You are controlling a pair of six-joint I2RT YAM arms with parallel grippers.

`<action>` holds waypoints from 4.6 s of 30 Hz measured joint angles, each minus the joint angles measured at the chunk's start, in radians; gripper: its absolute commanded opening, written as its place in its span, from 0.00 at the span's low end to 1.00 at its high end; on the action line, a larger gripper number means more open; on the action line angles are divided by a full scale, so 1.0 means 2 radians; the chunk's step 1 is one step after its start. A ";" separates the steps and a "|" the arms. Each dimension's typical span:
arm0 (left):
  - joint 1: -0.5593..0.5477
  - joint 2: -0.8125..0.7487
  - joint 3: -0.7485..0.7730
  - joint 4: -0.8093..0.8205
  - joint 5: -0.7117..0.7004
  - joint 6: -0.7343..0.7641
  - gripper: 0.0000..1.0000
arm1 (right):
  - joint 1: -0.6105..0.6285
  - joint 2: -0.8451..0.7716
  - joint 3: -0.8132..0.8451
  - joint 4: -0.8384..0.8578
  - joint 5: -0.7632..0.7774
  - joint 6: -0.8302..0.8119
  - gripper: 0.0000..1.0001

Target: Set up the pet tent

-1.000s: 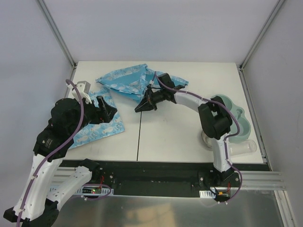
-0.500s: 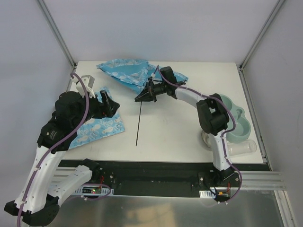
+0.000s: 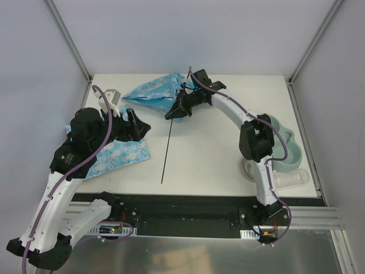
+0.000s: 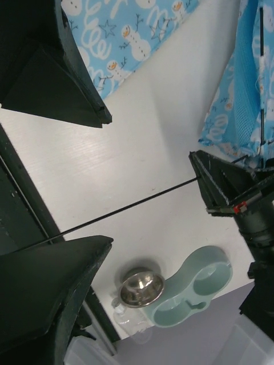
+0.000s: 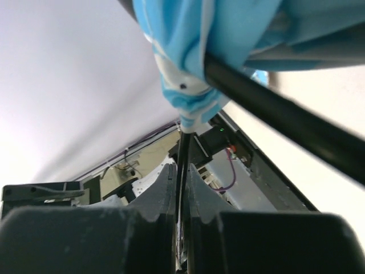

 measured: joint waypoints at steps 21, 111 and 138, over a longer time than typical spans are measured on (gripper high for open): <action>0.000 0.093 -0.154 0.177 0.241 -0.082 0.72 | -0.004 0.000 0.038 -0.056 0.047 -0.052 0.00; -0.013 0.069 -0.167 0.188 0.264 -0.099 0.00 | 0.103 -0.289 -0.260 0.197 0.379 -0.030 0.47; -0.013 0.084 -0.145 0.223 0.174 -0.127 0.53 | 0.173 -0.333 -0.295 0.198 0.449 -0.057 0.00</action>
